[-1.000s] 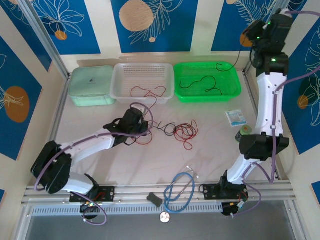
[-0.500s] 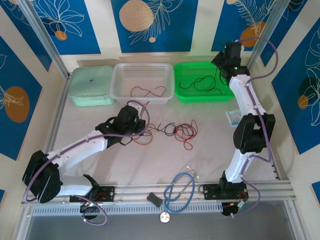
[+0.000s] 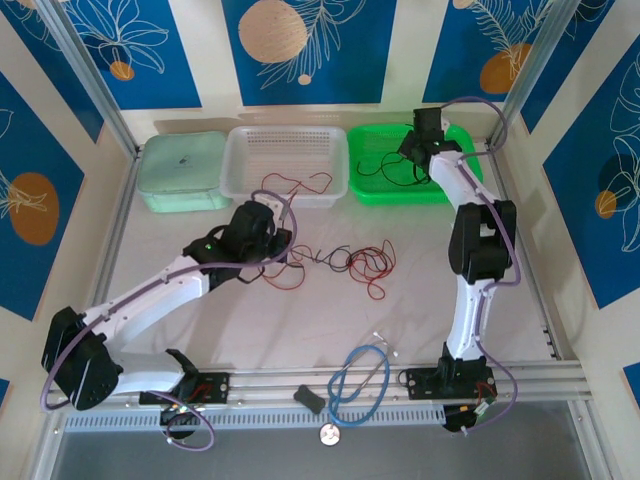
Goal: Untangle the cables
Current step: Place the cable in the container, then untie the cable from multiple cables.
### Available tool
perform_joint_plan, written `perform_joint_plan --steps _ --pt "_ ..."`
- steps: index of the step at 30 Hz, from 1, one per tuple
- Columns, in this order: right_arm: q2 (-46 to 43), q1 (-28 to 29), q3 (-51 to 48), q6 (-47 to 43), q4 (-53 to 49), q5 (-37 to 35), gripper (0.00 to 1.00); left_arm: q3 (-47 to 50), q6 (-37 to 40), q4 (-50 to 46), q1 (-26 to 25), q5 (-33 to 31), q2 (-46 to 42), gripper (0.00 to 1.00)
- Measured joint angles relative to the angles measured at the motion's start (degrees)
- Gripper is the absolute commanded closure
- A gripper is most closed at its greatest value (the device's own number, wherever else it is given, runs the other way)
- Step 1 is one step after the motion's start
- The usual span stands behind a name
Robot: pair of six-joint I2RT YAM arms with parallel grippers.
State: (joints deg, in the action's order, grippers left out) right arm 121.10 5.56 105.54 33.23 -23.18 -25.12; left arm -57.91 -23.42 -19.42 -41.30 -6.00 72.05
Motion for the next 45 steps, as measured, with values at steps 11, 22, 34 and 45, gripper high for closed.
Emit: perform_joint_plan --steps 11,22,34,45 --pt "6.34 -0.72 9.77 -0.52 -12.11 6.4 0.35 -12.2 2.78 -5.99 0.02 0.02 0.04 1.0" --pt "-0.28 -0.74 6.08 -4.33 -15.02 9.07 0.12 -16.74 4.09 -10.03 0.02 0.44 1.16 1.0" --pt "-24.09 0.2 -11.32 -6.36 -12.37 13.86 0.24 -19.15 4.31 -12.04 0.02 0.42 1.64 1.0" --pt "-45.66 13.11 -45.35 7.56 0.66 30.29 0.26 -24.13 4.31 -13.77 0.02 0.46 2.21 1.0"
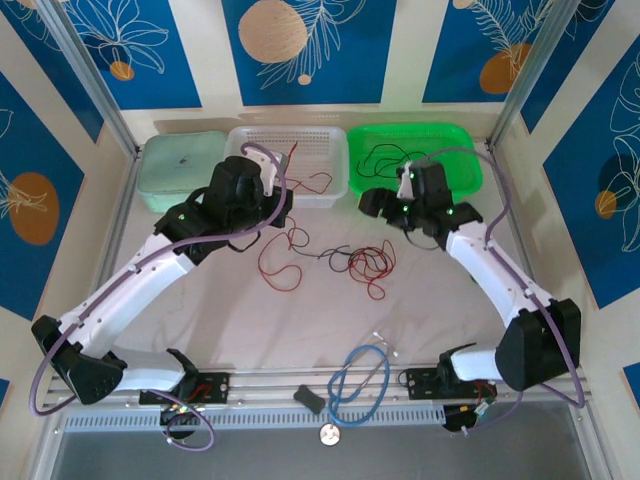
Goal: Untangle the cables
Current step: Untie the cable from multiple cables.
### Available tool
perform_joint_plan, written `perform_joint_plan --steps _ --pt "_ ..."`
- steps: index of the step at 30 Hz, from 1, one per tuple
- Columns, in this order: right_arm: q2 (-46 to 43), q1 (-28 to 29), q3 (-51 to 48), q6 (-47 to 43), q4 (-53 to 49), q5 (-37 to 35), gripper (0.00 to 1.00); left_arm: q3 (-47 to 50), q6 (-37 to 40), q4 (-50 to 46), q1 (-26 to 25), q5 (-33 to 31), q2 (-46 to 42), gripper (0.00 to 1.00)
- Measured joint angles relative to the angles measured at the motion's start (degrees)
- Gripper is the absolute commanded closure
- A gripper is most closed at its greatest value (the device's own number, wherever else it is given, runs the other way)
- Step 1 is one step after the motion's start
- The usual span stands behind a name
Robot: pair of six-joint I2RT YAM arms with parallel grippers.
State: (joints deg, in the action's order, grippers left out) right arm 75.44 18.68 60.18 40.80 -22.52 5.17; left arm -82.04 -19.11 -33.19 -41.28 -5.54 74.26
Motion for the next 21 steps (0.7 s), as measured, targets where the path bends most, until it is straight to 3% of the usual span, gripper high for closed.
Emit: perform_joint_plan --steps 5,8,12,21 --pt "2.14 8.28 -11.74 20.68 12.76 0.92 0.26 -0.09 0.0 -0.61 0.0 0.0 0.0 1.0" --pt "5.64 13.51 -12.9 30.03 18.97 -0.52 0.26 -0.09 -0.02 -0.72 0.0 0.11 -0.02 1.0" --pt "10.43 18.14 -10.03 37.88 24.28 -3.69 0.28 -0.09 -0.04 -0.72 0.0 0.44 -0.15 1.0" --pt "18.84 23.23 -5.51 48.61 27.93 -11.19 0.44 -0.09 0.0 -0.72 0.0 0.61 -1.01 1.0"
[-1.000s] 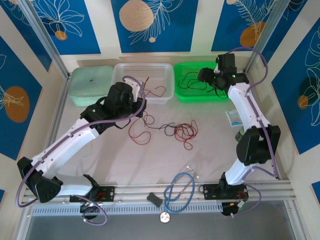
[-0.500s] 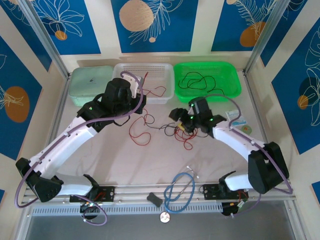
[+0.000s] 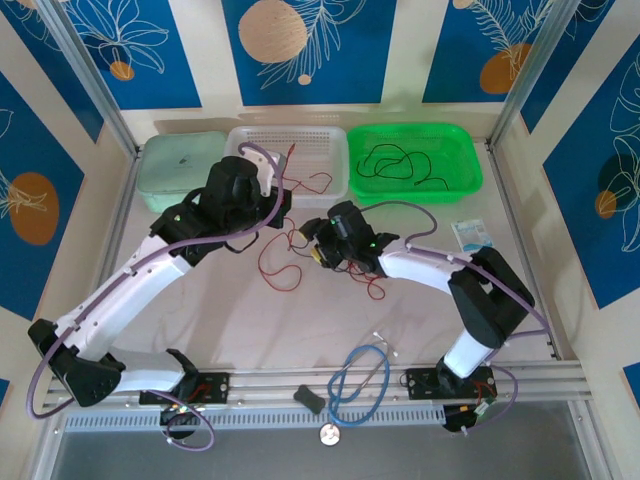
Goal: Untangle the cables
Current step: Untie the cable from multiple cables.
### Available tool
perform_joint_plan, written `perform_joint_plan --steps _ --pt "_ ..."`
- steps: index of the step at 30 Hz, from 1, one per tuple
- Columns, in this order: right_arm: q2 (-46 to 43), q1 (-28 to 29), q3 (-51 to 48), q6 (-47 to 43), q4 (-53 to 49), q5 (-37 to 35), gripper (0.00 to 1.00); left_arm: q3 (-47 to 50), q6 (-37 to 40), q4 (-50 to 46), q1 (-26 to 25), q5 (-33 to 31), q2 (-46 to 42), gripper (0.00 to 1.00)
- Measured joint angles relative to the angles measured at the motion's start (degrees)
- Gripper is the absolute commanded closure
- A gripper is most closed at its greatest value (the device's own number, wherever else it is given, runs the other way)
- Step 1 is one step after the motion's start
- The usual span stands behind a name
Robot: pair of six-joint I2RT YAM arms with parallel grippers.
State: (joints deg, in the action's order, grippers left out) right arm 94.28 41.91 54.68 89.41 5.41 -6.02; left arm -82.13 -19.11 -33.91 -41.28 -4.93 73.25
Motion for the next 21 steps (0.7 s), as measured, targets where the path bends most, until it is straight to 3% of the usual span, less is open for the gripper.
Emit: perform_joint_plan --steps 3,7,11,21 --pt "2.8 0.63 1.14 1.33 -0.52 -1.01 0.53 0.0 0.17 0.0 0.0 0.0 -0.24 1.0" --pt "5.27 0.98 1.95 2.36 -0.76 -2.03 0.84 -0.31 0.22 -0.04 0.0 -0.02 -0.46 1.0" --pt "5.44 1.07 1.92 2.62 -2.01 -3.48 1.0 -1.27 1.05 -0.04 0.0 -0.31 -0.46 1.0" --pt "4.42 0.83 -4.26 2.32 -5.46 -6.56 1.0 -5.14 3.17 0.0 0.17 -2.89 -0.9 1.0"
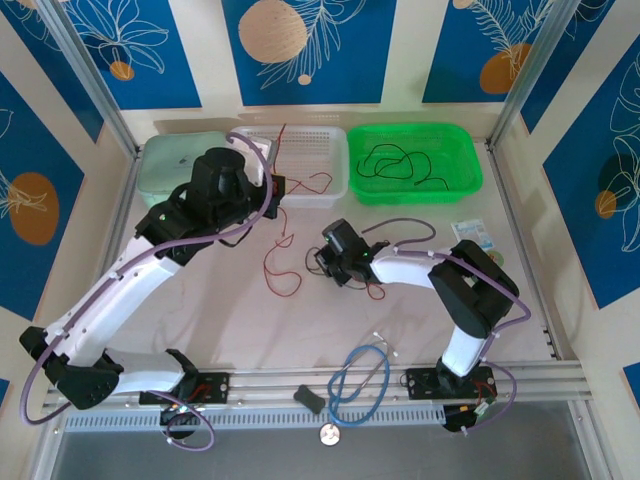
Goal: Untangle the cables
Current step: Untie the cable from multiple cables.
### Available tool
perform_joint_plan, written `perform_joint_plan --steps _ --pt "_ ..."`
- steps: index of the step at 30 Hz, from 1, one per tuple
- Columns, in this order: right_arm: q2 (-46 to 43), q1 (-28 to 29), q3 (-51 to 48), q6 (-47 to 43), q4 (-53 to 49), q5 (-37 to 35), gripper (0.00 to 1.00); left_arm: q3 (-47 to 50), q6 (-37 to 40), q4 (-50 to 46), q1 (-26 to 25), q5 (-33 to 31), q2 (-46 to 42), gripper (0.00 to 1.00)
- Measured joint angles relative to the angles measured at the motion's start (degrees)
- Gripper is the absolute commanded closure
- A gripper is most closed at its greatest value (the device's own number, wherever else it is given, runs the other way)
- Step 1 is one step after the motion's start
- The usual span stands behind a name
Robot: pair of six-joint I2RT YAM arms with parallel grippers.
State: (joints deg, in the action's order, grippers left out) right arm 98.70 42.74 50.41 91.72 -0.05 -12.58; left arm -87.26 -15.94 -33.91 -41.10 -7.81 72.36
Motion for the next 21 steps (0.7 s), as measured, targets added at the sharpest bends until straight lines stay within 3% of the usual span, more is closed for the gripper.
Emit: perform_joint_plan --steps 2,3,6,8,11,16,21 --pt "-0.11 -0.13 -1.05 -0.55 -0.9 -0.37 1.0 -0.85 0.07 0.02 0.0 -0.17 0.0 1.0" --pt "-0.24 -0.22 -1.27 -1.2 -1.29 -0.42 0.95 -1.14 0.17 0.0 0.0 -0.17 0.0 1.0" --pt "-1.53 -0.48 -1.33 -5.11 -1.46 -0.46 0.7 -1.73 0.44 0.02 0.09 -0.17 0.0 1.0" --pt "-3.1 -0.63 -1.05 -8.24 -1.79 -0.33 0.48 -1.75 0.44 0.0 0.11 -0.17 0.02 1.0" --pt "-5.99 -1.22 0.61 -11.56 -2.84 1.07 0.33 -1.75 0.42 0.0 0.11 -0.15 0.02 1.0" --pt "-9.33 -3.34 1.09 -8.66 1.27 7.15 0.3 -1.75 0.39 0.02 0.11 0.04 0.02 1.0" --pt "-4.96 -4.59 1.97 -2.4 8.87 13.4 0.29 -1.75 0.37 0.04 0.11 0.57 0.02 1.0"
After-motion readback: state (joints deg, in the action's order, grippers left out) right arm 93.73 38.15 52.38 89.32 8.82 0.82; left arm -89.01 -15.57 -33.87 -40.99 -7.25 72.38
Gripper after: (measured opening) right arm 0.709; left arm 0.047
